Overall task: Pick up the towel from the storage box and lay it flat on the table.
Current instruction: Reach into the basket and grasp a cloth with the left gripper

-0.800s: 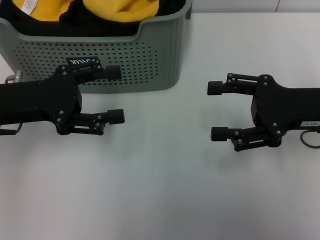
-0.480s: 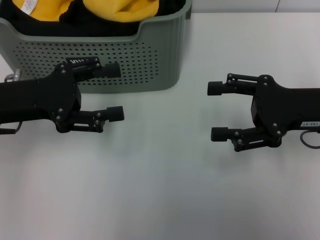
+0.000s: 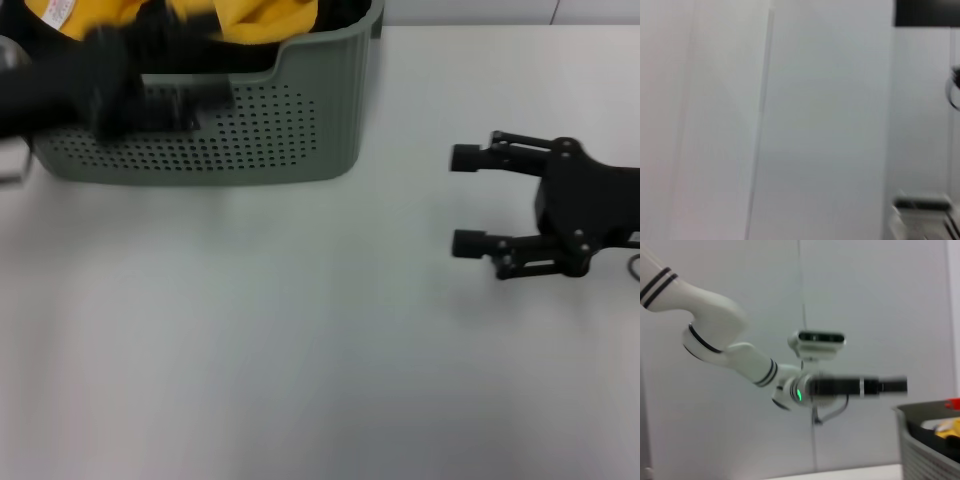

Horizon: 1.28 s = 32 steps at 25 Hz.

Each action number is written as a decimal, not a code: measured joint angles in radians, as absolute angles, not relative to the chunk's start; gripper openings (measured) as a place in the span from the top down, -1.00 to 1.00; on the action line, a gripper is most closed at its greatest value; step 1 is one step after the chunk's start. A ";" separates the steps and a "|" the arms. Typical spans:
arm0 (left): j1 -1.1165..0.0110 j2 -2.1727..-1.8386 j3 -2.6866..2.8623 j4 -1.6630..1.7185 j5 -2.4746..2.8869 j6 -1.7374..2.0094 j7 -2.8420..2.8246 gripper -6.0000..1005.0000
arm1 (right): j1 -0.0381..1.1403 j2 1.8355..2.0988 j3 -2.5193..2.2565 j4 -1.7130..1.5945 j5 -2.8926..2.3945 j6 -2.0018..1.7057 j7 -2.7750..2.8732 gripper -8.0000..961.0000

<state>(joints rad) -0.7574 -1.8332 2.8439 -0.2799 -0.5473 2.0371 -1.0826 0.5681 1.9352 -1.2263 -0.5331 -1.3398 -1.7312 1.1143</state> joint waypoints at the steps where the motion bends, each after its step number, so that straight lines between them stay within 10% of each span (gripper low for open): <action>1: -0.776 -1.830 2.844 -0.300 -0.575 2.037 -1.126 -0.77 | 0.563 1.932 -1.221 -0.532 -1.340 -1.726 1.113 -0.78; 13: -1.118 -1.931 2.847 -1.008 -0.524 1.973 -1.636 -0.65 | 0.508 1.924 -1.202 -0.481 -1.342 -1.642 1.106 -0.78; 32: -1.435 -1.915 2.849 -0.875 0.226 1.590 -1.827 -0.65 | 0.490 1.924 -1.160 -0.501 -1.335 -1.718 1.097 -0.78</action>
<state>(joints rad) -1.4353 -1.9148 2.8487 -0.8748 0.2256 1.5899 -1.8271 0.4901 1.9242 -1.1599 -0.5007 -1.3354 -1.7182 1.0966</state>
